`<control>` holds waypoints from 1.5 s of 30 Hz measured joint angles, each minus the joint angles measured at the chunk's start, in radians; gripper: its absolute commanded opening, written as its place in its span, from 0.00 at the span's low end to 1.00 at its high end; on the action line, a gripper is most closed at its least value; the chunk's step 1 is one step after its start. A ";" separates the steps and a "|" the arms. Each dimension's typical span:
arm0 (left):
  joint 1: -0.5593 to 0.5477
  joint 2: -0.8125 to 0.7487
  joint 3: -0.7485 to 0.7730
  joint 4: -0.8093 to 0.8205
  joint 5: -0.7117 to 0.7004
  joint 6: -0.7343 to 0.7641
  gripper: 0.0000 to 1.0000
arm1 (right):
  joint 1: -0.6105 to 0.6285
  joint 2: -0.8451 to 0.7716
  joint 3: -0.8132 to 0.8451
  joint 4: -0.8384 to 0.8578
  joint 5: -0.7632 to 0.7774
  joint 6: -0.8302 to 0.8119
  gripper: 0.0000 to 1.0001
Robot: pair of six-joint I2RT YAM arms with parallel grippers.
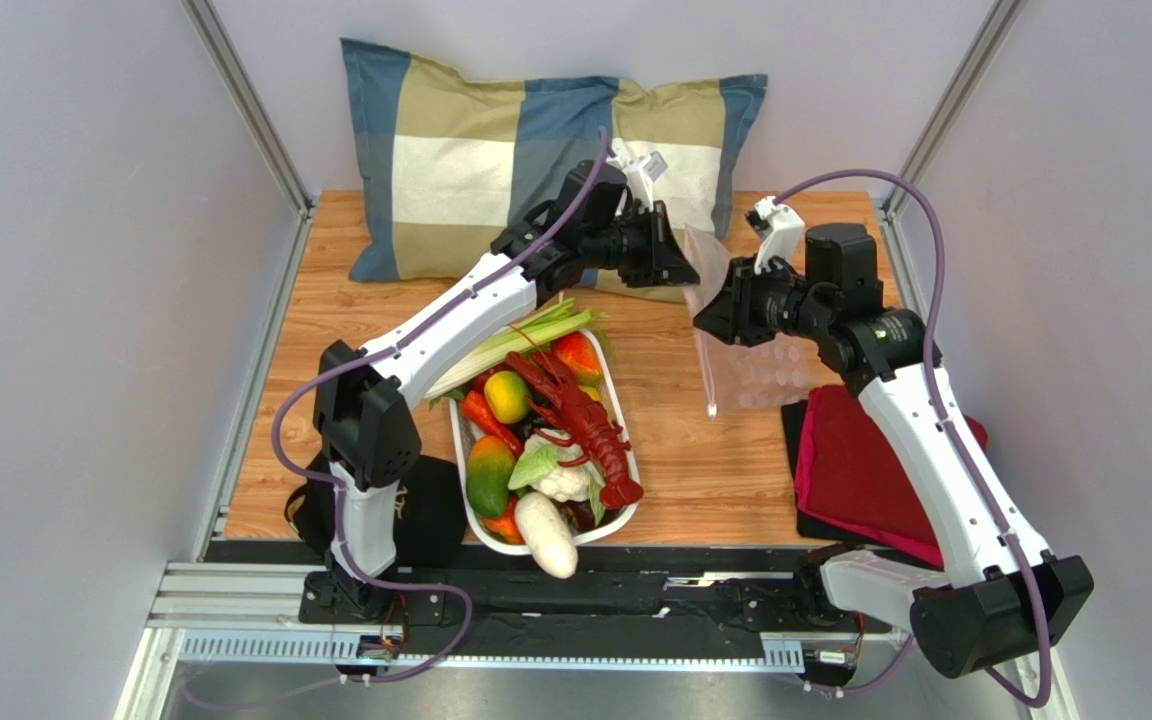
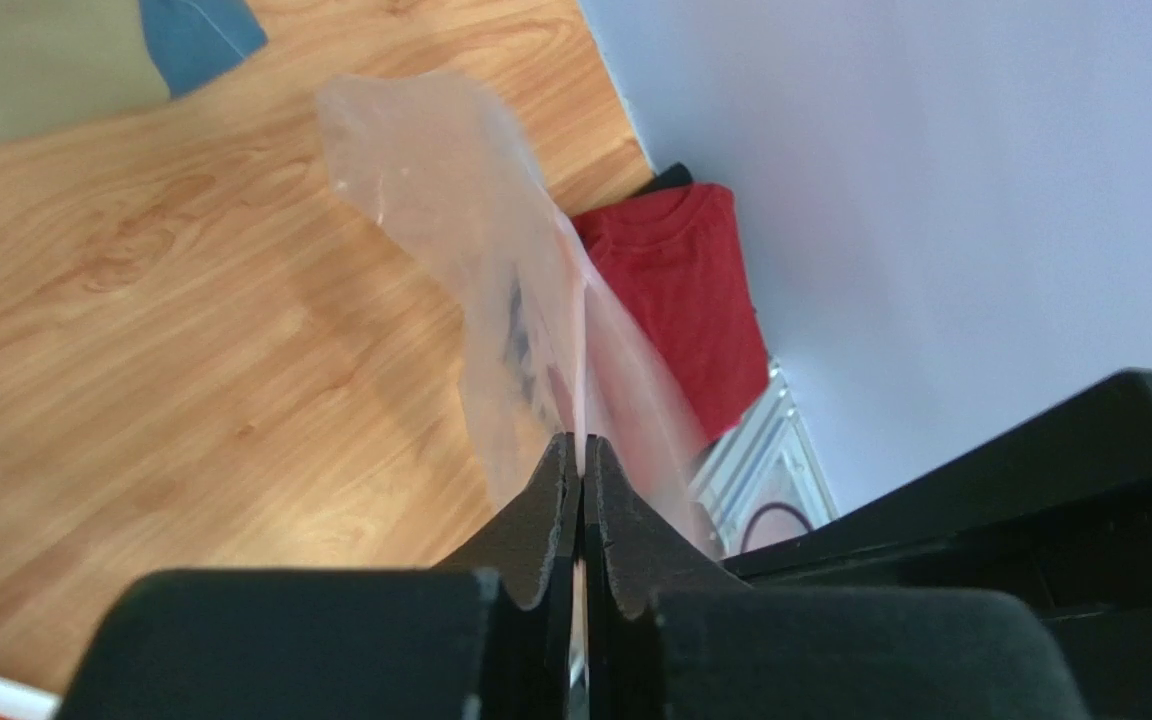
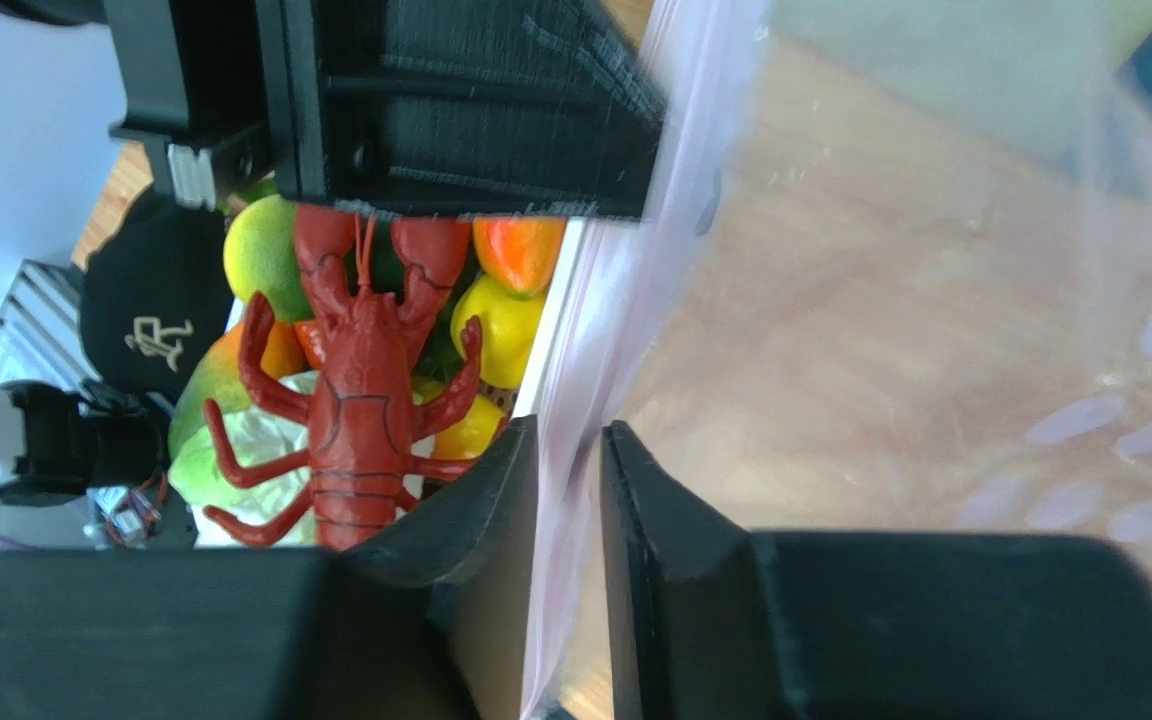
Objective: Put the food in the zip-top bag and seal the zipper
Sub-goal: Open the zipper of the food storage bag at the center of the board.
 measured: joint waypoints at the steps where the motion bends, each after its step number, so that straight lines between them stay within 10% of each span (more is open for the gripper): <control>1: 0.000 0.000 -0.006 0.002 0.011 -0.006 0.00 | 0.000 0.000 0.001 -0.003 0.003 -0.004 0.65; 6: -0.001 0.000 -0.017 0.002 0.056 -0.012 0.00 | 0.000 0.000 0.015 -0.017 0.002 -0.004 0.81; 21: -0.001 0.000 -0.017 0.025 0.110 -0.056 0.00 | -0.008 0.043 0.026 -0.006 0.114 0.040 0.56; 33: 0.000 -0.002 -0.017 0.003 0.077 -0.050 0.00 | -0.009 0.065 0.038 -0.006 0.225 0.032 0.00; 45: 0.062 -0.002 0.013 -0.101 0.076 0.139 0.00 | -0.145 -0.027 0.092 -0.109 0.157 -0.048 0.00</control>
